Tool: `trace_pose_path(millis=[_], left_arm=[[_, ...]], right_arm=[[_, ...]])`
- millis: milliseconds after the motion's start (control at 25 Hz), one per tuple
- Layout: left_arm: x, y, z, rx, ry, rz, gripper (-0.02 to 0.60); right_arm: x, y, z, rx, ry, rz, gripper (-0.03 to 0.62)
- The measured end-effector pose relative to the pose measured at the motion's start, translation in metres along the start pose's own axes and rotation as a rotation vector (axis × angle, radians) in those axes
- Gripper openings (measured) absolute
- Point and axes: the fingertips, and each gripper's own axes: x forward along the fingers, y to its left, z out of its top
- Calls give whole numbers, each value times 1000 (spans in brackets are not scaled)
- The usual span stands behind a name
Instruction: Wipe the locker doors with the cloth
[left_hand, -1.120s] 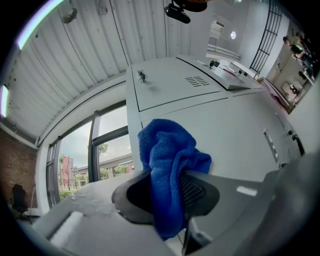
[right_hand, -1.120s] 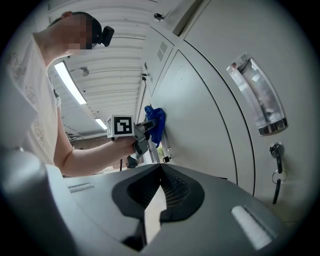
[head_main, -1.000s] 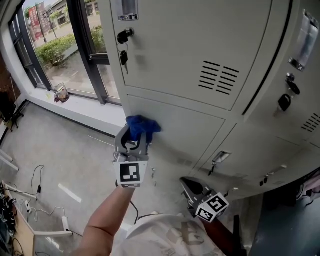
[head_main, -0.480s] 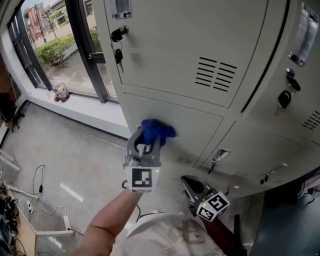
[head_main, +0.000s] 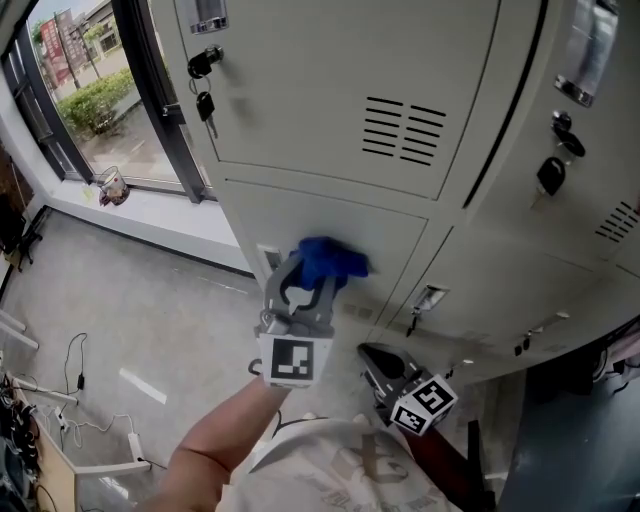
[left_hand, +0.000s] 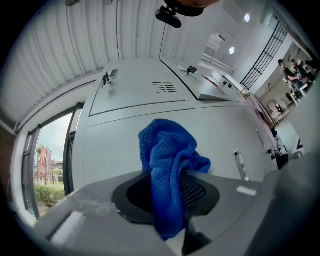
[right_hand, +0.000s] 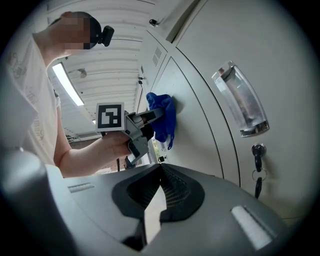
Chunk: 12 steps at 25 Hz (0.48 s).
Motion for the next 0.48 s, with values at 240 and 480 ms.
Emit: trace_pose_path(millis=[240,480], left_arm=[[6,-36,9,69,17,-78,118],[13,-65,15,99,32,-132,118]], right_arm=[[-9,-4,1,5,-5,-12,8],[-15,-11,3,9,-20,-21,8]])
